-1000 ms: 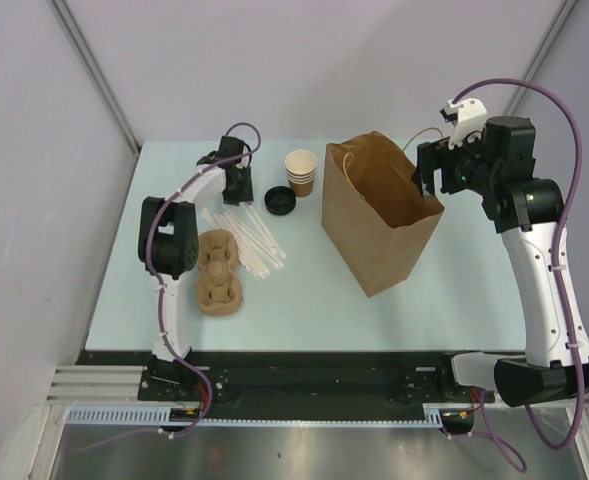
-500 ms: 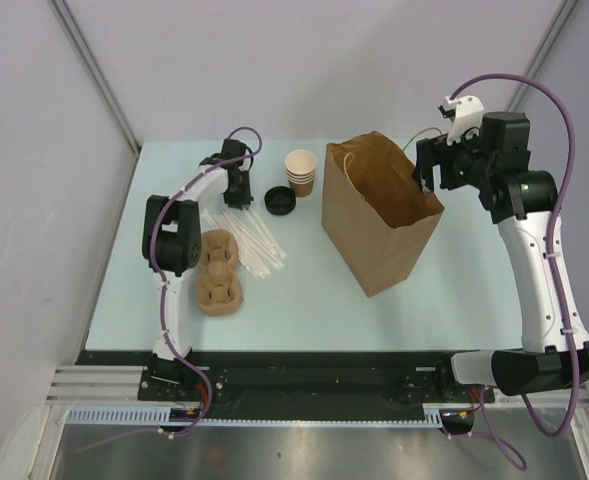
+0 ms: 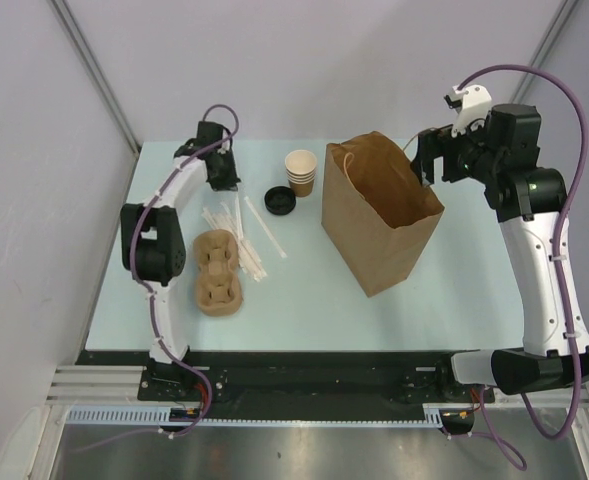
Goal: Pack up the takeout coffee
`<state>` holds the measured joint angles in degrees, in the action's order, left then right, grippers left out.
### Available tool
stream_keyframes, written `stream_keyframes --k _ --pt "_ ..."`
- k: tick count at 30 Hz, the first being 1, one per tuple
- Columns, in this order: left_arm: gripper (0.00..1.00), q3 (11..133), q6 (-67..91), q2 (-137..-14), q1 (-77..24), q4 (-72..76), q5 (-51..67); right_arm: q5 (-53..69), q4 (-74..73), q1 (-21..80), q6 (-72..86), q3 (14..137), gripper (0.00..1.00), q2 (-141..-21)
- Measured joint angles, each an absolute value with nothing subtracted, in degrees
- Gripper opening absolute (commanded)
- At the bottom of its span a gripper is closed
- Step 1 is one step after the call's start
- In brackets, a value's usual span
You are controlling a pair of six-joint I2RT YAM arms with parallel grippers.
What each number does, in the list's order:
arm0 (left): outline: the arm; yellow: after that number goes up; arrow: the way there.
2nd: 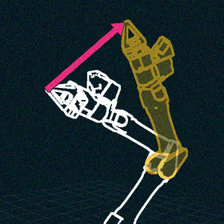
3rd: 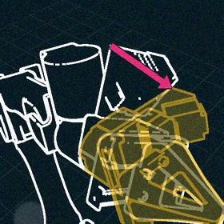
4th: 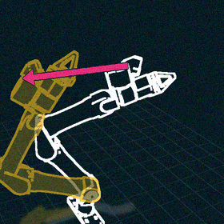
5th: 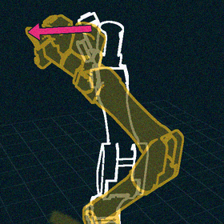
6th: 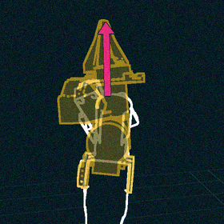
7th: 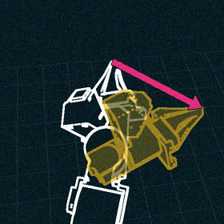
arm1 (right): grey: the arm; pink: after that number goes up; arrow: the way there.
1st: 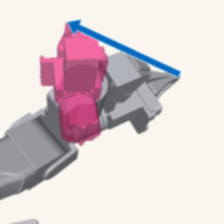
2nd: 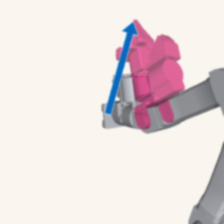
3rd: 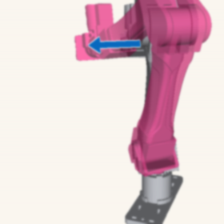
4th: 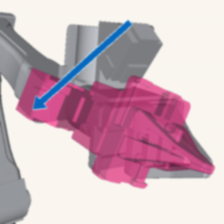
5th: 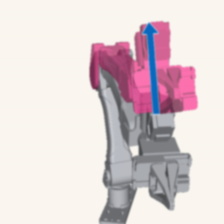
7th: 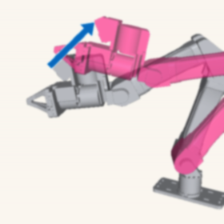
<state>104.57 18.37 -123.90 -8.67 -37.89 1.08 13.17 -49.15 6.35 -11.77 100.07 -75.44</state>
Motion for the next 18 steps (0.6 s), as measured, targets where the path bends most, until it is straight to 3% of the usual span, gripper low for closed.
stream_keyframes --k 18 --pt "0.0 100.3 18.1 -86.3 -12.3 -13.8 15.4 19.7 -41.1 7.7 -6.3 110.4 0.98 -72.4"
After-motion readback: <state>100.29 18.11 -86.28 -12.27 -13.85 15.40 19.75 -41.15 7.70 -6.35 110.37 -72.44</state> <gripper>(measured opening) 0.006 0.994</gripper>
